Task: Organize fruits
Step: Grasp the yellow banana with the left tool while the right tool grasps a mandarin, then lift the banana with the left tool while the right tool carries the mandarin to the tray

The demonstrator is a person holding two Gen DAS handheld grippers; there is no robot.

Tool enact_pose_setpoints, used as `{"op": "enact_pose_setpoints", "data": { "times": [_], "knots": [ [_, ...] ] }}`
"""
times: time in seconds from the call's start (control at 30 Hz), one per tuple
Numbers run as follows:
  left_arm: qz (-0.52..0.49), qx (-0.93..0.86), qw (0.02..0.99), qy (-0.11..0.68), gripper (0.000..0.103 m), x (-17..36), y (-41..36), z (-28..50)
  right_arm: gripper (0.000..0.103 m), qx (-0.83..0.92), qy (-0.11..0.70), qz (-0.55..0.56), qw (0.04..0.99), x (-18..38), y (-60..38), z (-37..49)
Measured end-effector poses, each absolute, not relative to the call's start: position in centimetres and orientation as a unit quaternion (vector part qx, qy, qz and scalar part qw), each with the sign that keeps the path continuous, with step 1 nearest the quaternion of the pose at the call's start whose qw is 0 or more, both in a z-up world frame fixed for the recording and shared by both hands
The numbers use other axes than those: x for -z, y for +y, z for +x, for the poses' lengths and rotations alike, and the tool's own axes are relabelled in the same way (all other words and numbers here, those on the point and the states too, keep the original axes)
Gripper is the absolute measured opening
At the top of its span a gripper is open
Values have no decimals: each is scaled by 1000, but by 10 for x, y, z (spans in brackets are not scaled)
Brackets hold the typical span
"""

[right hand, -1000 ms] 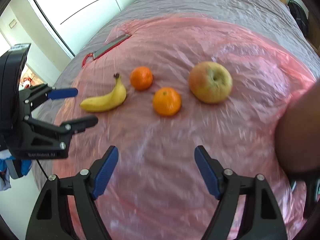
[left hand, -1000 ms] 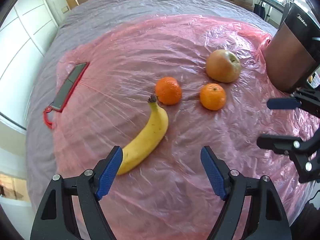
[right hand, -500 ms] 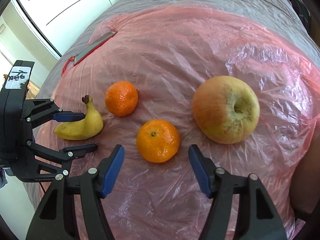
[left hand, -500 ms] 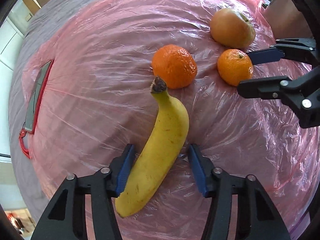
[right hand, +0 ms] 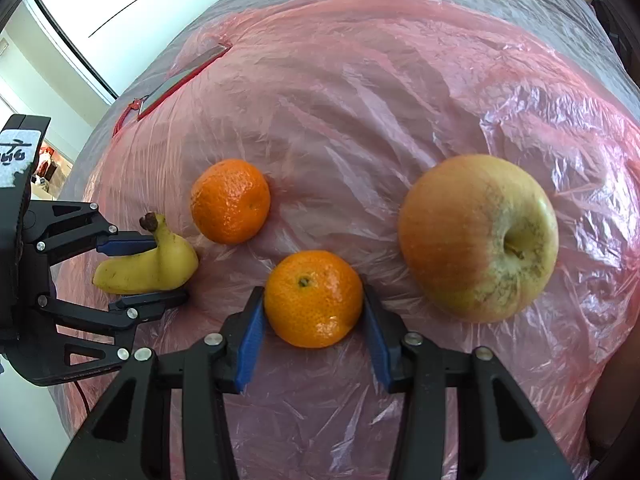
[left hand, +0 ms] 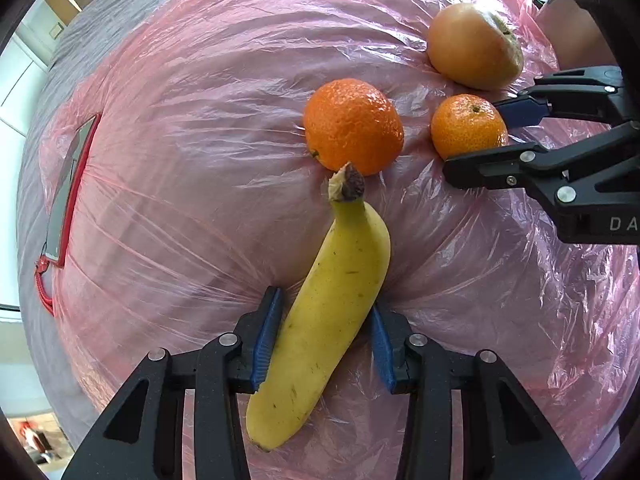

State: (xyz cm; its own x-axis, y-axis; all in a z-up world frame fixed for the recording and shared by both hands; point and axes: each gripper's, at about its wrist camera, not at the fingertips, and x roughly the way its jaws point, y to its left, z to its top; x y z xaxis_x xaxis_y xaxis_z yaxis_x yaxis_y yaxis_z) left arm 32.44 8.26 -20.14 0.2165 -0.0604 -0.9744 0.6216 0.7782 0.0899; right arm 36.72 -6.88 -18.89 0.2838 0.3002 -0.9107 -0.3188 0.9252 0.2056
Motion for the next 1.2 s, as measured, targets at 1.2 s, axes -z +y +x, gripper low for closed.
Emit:
{"op": "enact_pose_setpoints", "data": {
  "times": [1.2],
  "knots": [
    [40,259,751,606,27,103,19,224,39,-226,568,41,790,105,-168,212]
  ]
}}
